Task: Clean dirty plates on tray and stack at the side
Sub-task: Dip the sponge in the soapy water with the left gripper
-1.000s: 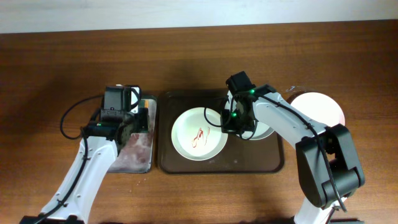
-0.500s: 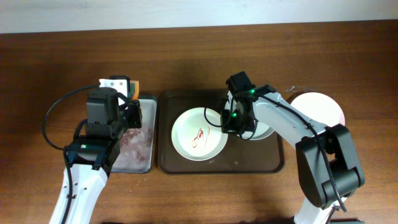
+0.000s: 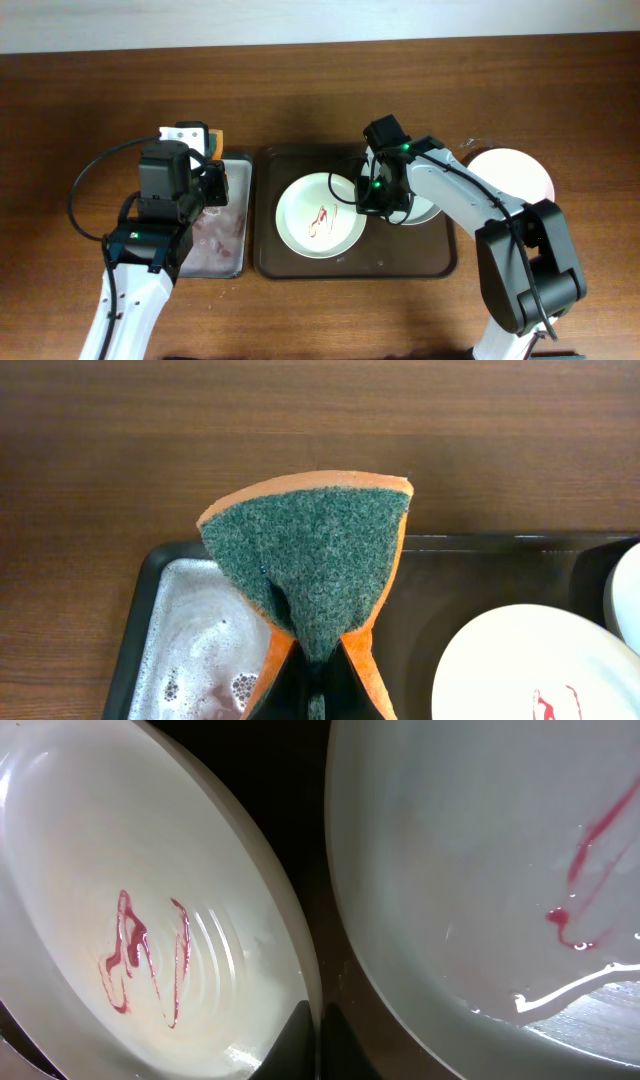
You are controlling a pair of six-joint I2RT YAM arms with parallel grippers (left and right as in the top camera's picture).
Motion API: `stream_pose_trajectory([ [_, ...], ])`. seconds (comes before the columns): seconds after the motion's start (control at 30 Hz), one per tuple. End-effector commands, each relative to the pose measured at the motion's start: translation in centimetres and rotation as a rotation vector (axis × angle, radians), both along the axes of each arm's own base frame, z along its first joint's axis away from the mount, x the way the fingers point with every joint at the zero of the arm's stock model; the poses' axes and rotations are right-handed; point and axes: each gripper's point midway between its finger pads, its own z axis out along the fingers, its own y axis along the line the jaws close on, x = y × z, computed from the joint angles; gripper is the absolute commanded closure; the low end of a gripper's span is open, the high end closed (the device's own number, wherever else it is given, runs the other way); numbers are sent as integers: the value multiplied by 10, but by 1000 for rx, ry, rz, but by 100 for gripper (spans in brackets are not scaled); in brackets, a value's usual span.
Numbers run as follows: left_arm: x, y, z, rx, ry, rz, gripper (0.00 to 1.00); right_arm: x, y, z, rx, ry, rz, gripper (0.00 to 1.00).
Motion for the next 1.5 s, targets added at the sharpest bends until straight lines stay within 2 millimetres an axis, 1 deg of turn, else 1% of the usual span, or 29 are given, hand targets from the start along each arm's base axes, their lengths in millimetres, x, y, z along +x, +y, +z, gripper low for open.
stream_pose_trajectory([
  [0.0, 1, 4, 14, 15, -38, 4, 100, -4, -2, -7, -24, 17, 1, 96],
  [0.1, -2, 4, 8, 18, -14, 5, 100, -4, -2, -7, -23, 17, 1, 96],
  [0.17, -5, 5, -1, 23, 24, 4, 100, -4, -2, -7, -23, 17, 1, 96],
  [0.23, -9, 5, -16, 30, 87, 3, 100, -4, -2, -7, -23, 17, 1, 96],
  [0.4, -21, 6, -74, 42, 312, 18, 100, -4, -2, -7, -23, 17, 1, 96],
  [0.53, -30, 7, -127, 23, 503, 66, 100, -4, -2, -7, -23, 17, 1, 96],
  [0.63, -39, 6, -155, 10, 608, 95, 100, -4, -2, -7, -23, 17, 1, 96],
  [0.7, -43, -1, -165, -23, 649, 75, 100, -4, -2, -7, -23, 17, 1, 96],
  [0.8, -41, -16, -167, -93, 656, 31, 100, -4, -2, -7, -23, 17, 1, 96],
  [0.83, -38, -23, -165, -127, 644, 8, 100, -4, -2, -7, -23, 17, 1, 96],
  [0.97, -25, -37, -159, -194, 588, -40, 100, -4, -2, -7, -23, 17, 1, 96],
  [1.03, -15, -37, -155, -197, 545, -45, 100, -4, -2, -7, -24, 18, 1, 96],
  [1.13, -7, -39, -152, -201, 509, -50, 100, -4, -2, -7, -23, 17, 1, 96],
  [1.3, -2, -39, -150, -202, 489, -52, 100, -4, -2, -7, -24, 18, 1, 96],
  [1.47, 9, -40, -144, -211, 440, -53, 100, -4, -2, -7, -24, 18, 1, 96],
])
